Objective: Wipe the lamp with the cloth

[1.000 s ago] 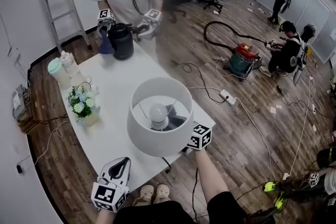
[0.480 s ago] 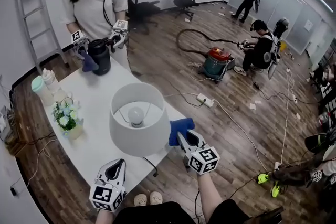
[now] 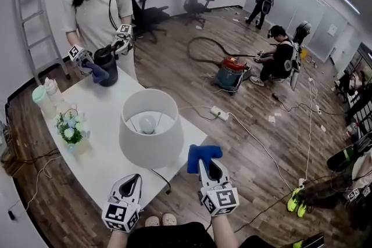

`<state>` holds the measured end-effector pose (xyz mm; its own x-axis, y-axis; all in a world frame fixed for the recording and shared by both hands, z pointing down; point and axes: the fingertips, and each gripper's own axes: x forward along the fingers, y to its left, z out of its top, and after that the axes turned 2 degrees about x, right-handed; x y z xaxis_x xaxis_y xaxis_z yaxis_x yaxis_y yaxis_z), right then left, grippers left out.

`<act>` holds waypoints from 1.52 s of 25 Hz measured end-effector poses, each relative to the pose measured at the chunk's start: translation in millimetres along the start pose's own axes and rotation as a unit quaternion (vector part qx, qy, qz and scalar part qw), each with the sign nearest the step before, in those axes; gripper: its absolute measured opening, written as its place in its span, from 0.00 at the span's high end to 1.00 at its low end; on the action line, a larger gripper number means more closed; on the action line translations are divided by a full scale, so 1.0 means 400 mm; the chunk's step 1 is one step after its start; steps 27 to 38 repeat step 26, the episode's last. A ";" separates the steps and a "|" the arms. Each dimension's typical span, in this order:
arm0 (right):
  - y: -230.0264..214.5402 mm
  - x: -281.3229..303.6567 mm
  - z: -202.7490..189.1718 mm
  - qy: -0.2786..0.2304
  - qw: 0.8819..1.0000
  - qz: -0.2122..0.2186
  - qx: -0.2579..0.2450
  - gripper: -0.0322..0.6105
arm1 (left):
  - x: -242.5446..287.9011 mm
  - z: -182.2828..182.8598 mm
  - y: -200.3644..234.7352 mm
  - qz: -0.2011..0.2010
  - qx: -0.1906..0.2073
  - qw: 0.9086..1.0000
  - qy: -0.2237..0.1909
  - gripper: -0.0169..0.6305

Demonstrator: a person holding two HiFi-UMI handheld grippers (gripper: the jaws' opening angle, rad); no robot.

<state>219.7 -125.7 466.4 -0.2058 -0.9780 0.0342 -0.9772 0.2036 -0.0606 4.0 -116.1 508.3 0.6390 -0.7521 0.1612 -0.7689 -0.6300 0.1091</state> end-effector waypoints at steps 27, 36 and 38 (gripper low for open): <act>-0.039 -0.051 -0.008 0.013 0.998 -0.057 0.010 0.83 | -0.053 -0.012 0.032 0.021 0.002 1.000 0.010 0.95; -0.039 -0.051 -0.008 0.013 0.998 -0.057 0.010 0.83 | -0.053 -0.012 0.032 0.021 0.002 1.000 0.010 0.95; -0.039 -0.051 -0.008 0.013 0.998 -0.057 0.010 0.83 | -0.053 -0.012 0.032 0.021 0.002 1.000 0.010 0.95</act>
